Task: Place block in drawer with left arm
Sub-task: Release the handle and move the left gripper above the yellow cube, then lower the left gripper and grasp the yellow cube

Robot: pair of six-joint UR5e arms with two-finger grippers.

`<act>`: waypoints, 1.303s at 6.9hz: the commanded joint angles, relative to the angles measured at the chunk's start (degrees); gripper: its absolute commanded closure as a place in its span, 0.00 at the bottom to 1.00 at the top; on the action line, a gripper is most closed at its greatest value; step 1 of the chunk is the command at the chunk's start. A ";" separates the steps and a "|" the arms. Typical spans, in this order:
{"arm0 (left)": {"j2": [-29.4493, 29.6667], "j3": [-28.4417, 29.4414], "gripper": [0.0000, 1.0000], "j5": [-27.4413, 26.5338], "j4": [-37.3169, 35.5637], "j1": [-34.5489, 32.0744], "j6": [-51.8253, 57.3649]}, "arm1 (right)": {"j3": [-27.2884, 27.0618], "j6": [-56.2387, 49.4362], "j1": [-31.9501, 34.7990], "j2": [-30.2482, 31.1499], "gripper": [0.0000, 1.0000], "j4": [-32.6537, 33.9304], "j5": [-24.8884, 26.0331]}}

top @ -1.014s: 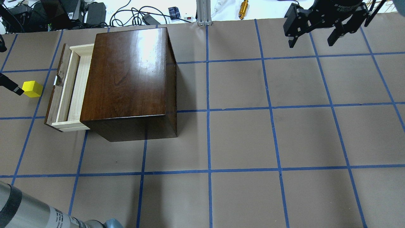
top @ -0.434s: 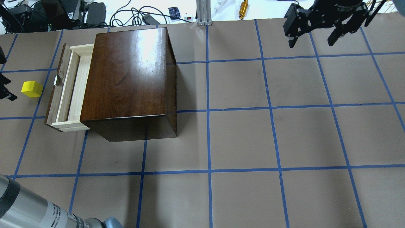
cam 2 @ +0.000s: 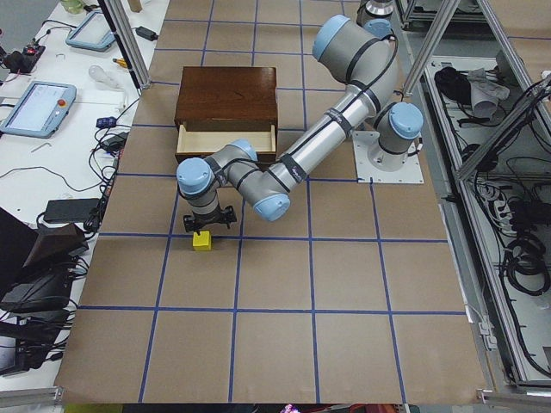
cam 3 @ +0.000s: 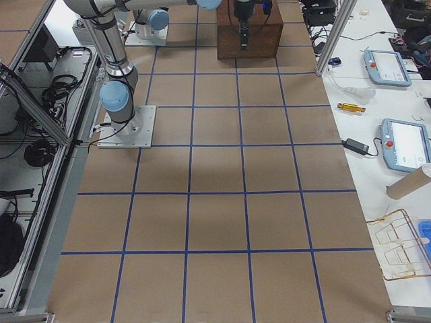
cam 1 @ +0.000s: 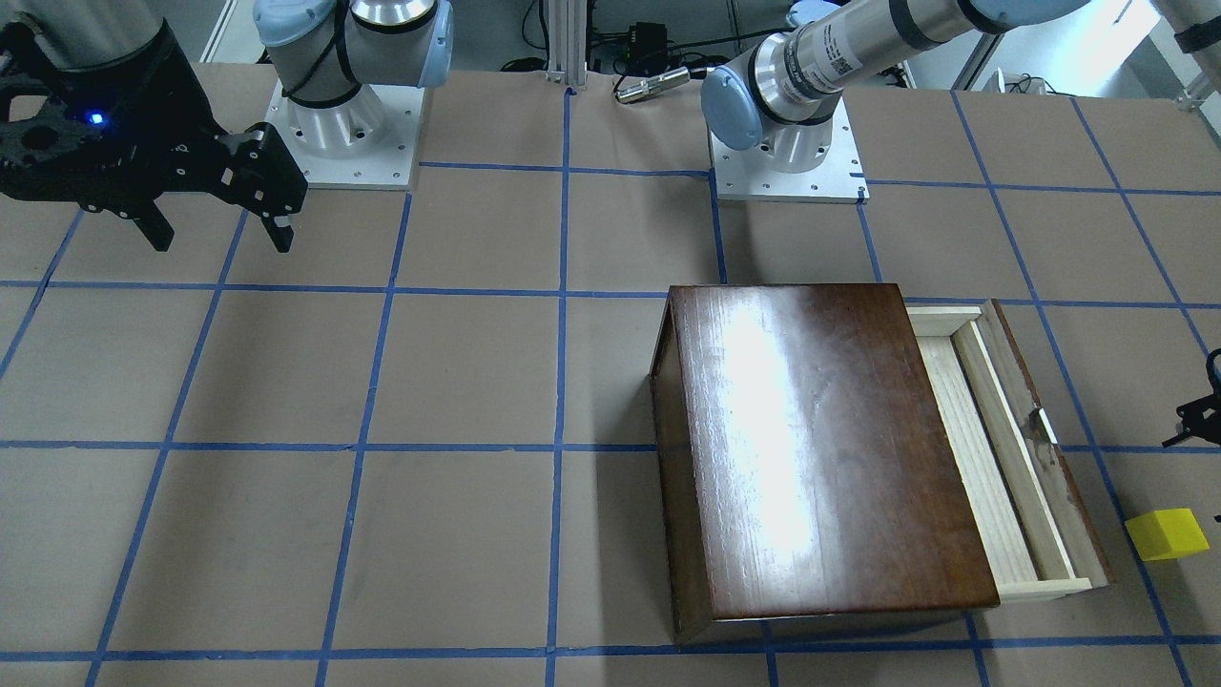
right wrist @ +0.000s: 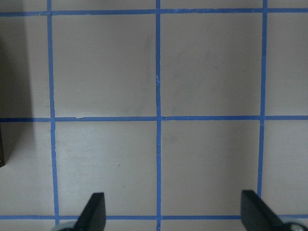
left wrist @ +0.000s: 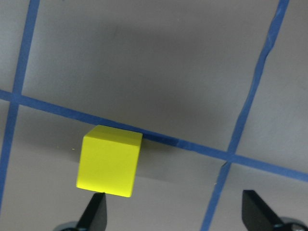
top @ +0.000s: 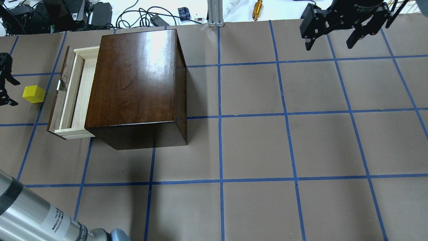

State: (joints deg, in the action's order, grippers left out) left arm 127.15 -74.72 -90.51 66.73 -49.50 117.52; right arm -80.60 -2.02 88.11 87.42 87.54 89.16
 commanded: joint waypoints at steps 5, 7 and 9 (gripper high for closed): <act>4.24 1.60 0.00 2.44 -3.89 -0.51 6.84 | 0.00 0.00 0.04 -0.06 0.00 0.00 -0.04; 5.47 1.95 0.00 2.62 -5.03 -0.51 7.11 | 0.00 0.00 0.04 0.03 0.00 0.00 0.05; 7.40 1.86 0.00 4.20 -5.03 -0.51 7.02 | 0.00 0.00 -0.05 -0.06 0.00 0.00 -0.04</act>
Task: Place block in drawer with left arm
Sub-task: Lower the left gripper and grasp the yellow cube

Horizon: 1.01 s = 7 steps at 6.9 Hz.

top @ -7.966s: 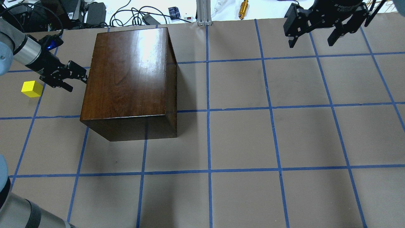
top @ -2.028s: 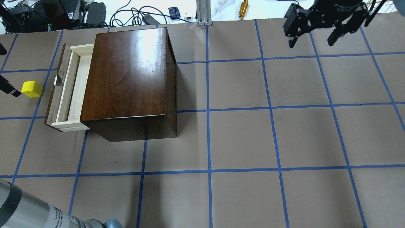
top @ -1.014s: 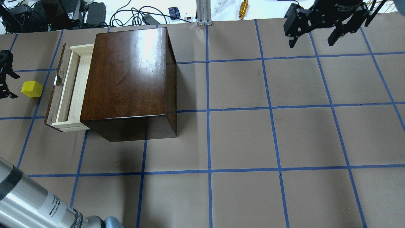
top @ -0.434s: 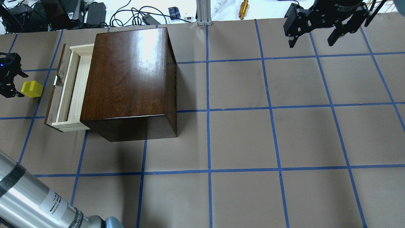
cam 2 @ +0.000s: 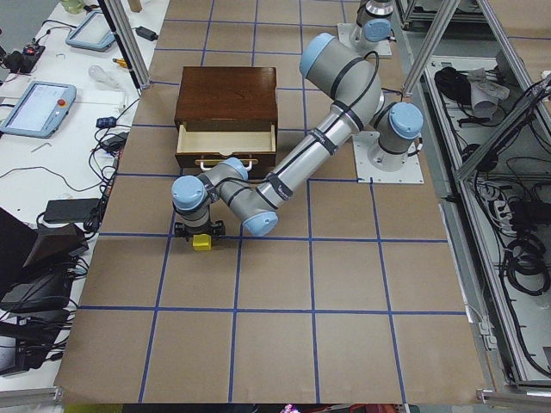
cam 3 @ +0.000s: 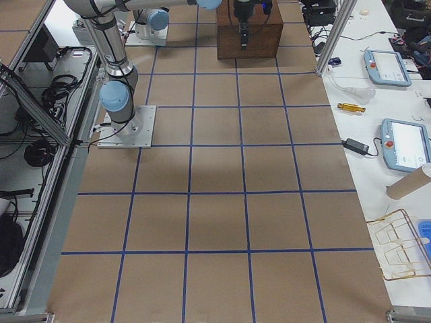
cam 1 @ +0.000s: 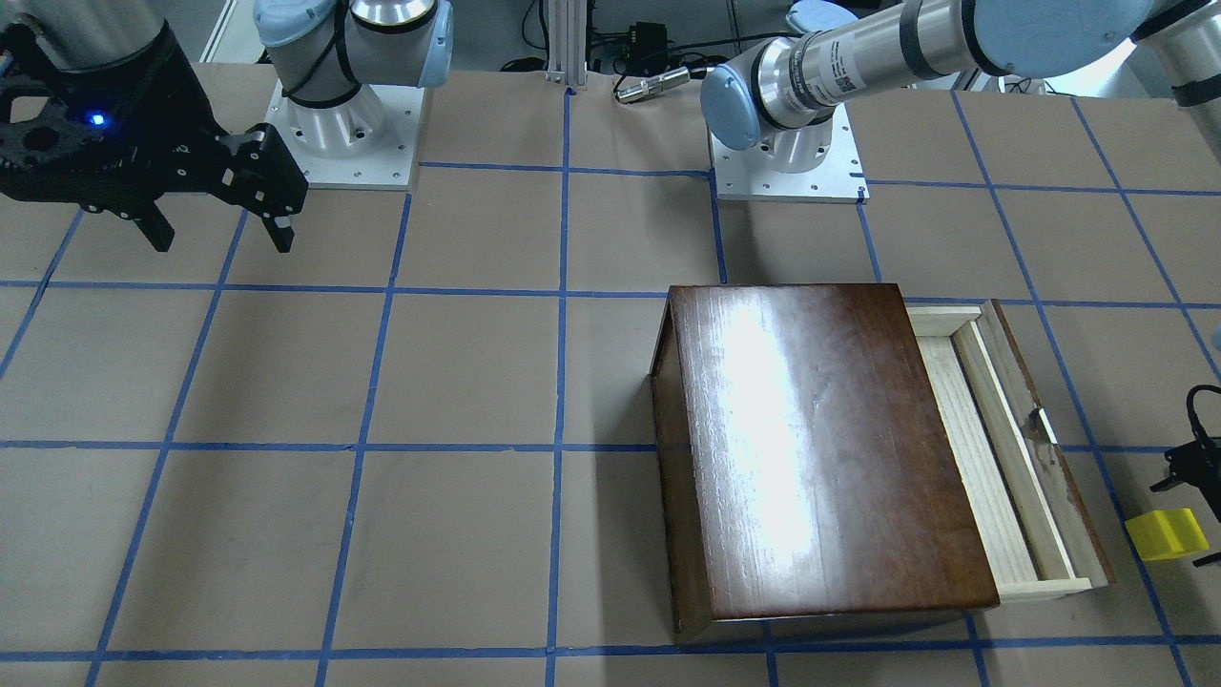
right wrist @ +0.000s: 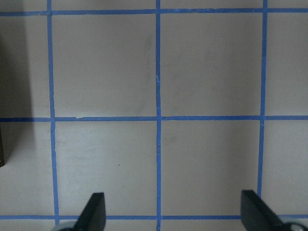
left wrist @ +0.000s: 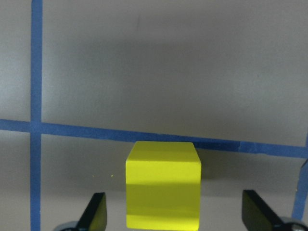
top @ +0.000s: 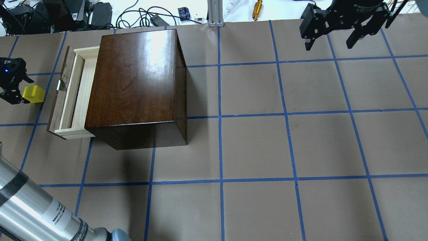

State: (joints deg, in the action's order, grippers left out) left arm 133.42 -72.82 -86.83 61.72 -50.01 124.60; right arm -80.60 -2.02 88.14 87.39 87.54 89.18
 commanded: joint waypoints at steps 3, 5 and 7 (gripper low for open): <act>1.58 0.04 0.14 0.43 -0.02 0.00 0.03 | 0.00 0.00 0.02 0.06 0.00 0.00 0.03; 1.67 0.66 0.14 0.43 -0.63 0.00 0.03 | 0.00 0.00 0.02 -0.02 0.00 0.00 -0.06; 1.85 1.10 0.14 0.43 -1.07 0.00 0.03 | 0.00 0.00 -0.07 -0.02 0.00 0.00 -0.06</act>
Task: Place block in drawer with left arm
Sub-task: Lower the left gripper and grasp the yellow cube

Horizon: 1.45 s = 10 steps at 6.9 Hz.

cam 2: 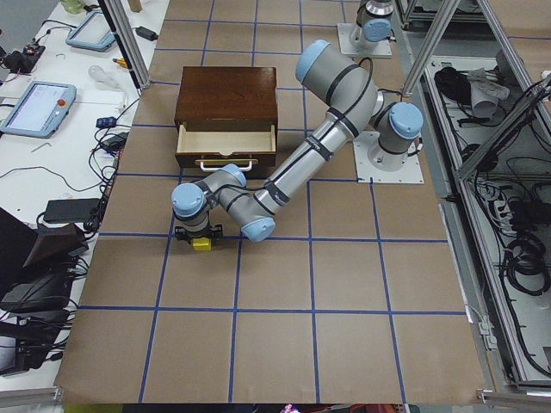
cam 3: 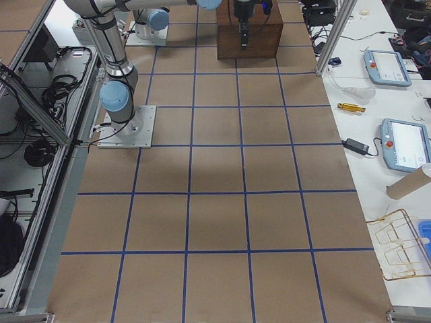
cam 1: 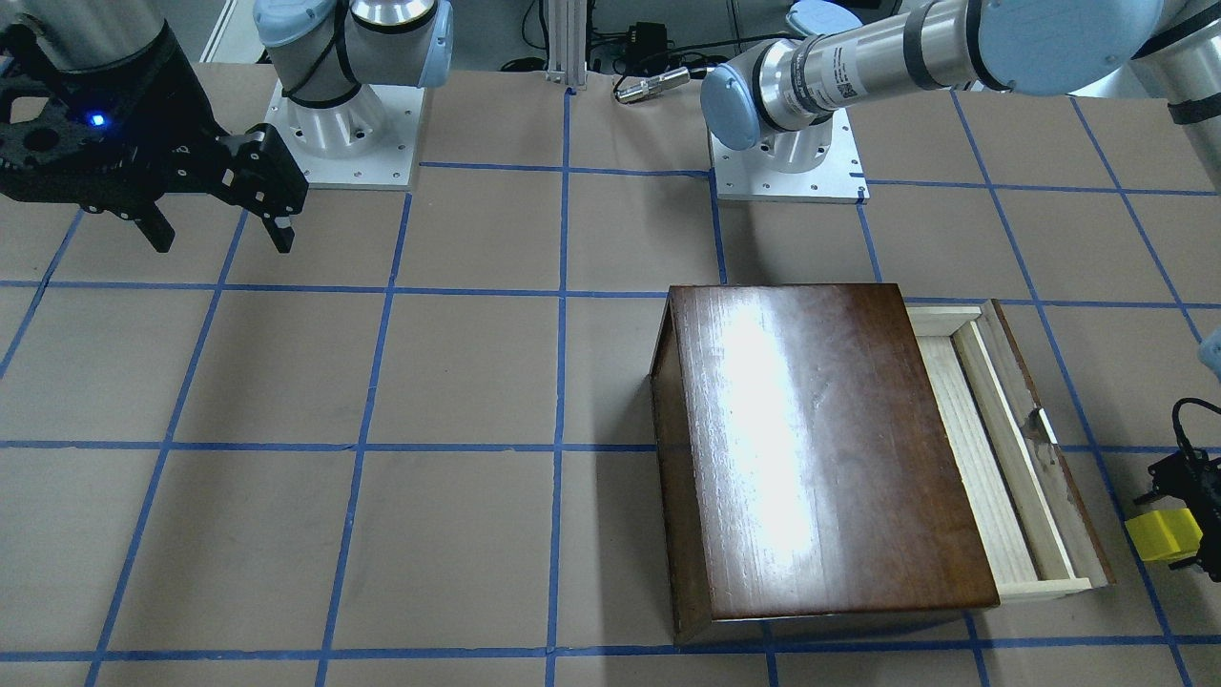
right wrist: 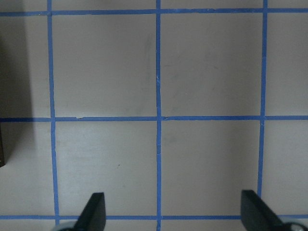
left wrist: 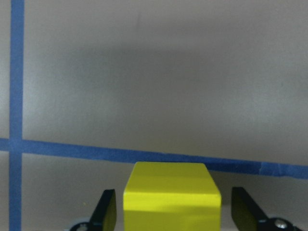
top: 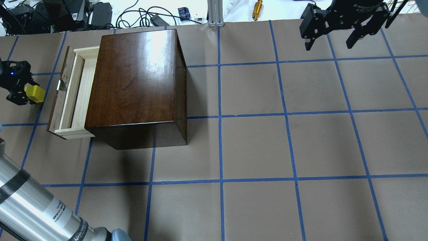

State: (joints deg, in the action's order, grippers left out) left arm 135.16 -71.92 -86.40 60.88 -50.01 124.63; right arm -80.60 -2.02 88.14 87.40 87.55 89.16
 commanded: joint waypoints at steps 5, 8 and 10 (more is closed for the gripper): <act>1.07 0.20 0.64 0.09 -1.03 0.00 1.14 | 0.00 0.00 -0.07 -0.03 0.00 -0.01 -0.04; 0.37 0.20 0.91 0.09 -0.76 0.00 0.97 | 0.00 0.00 -0.07 0.05 0.00 -0.01 0.05; -4.09 1.24 1.00 1.48 8.04 -0.43 -1.91 | 0.00 0.00 0.02 0.05 0.00 -0.01 -0.04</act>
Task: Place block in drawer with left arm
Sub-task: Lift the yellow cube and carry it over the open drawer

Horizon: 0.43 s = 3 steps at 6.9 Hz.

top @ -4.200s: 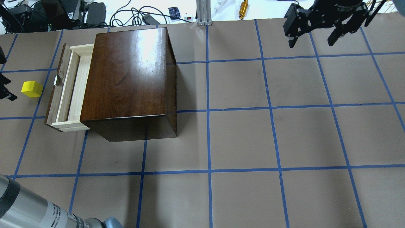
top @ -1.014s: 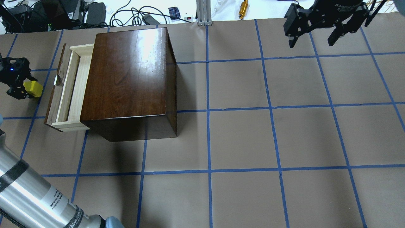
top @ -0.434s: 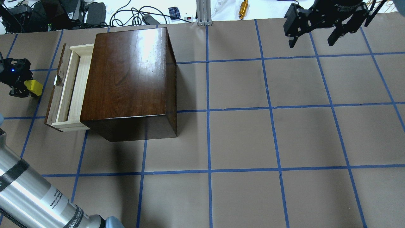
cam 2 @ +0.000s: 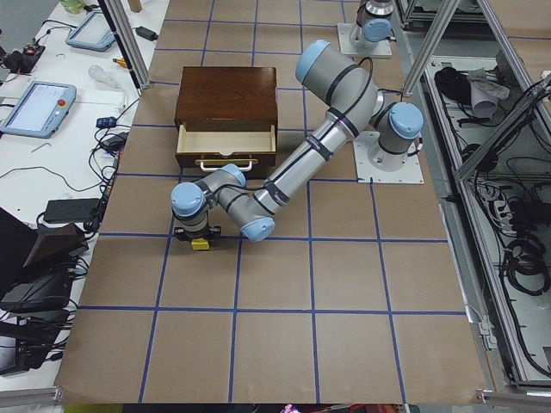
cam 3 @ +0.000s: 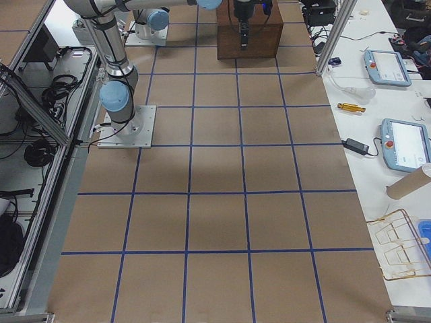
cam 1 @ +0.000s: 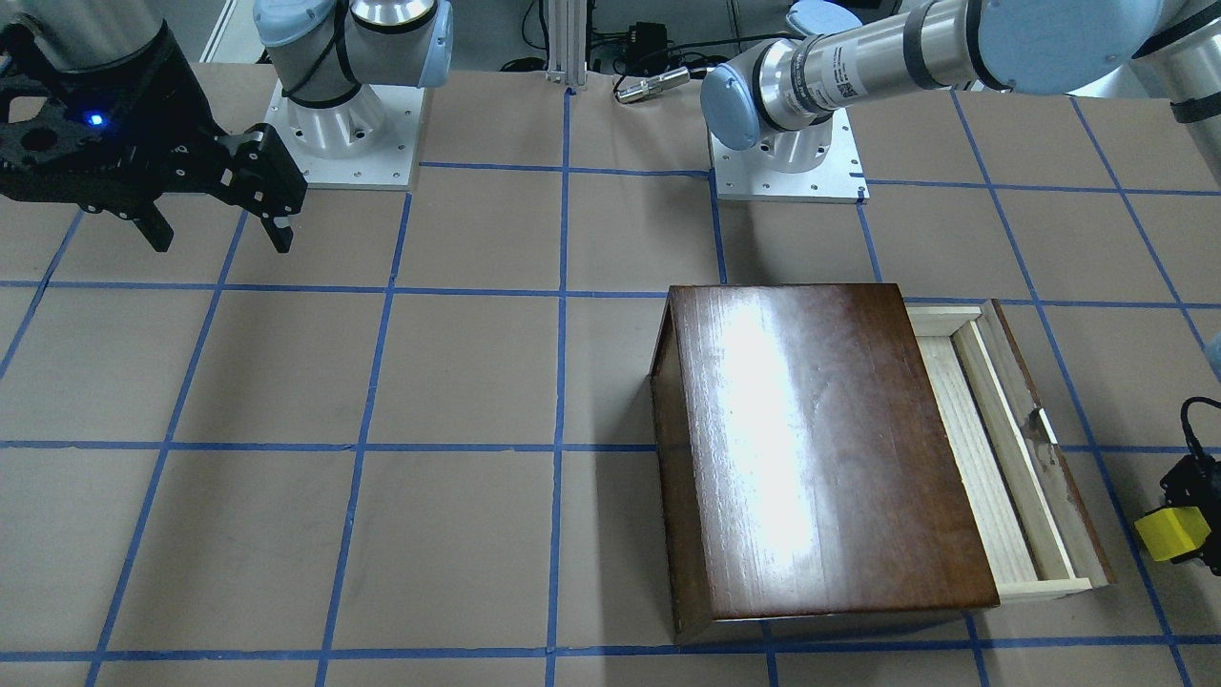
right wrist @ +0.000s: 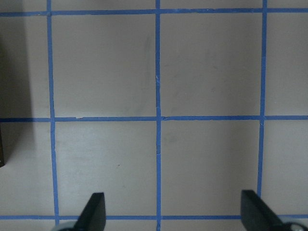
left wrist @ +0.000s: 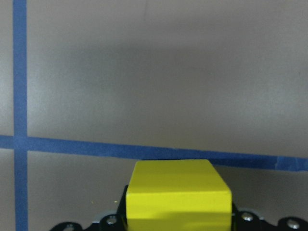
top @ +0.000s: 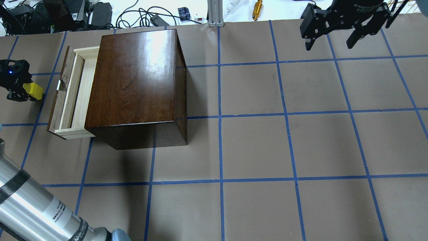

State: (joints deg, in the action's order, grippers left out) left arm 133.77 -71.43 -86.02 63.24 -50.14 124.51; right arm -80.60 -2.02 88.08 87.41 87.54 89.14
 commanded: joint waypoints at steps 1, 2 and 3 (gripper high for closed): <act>-4.99 3.12 1.00 1.11 11.93 -1.18 -2.51 | 0.00 0.00 0.07 -0.04 0.00 0.00 0.06; -7.27 3.58 1.00 0.94 15.48 -2.76 -2.60 | 0.00 0.00 0.07 0.04 0.00 0.00 -0.02; -10.08 3.50 1.00 0.42 17.51 -5.03 -2.60 | 0.00 0.00 -0.01 0.04 0.00 0.00 -0.02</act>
State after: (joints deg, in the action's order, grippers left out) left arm 126.87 -68.28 -85.18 77.29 -52.86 122.07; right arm -80.60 -2.02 88.14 87.43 87.54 89.14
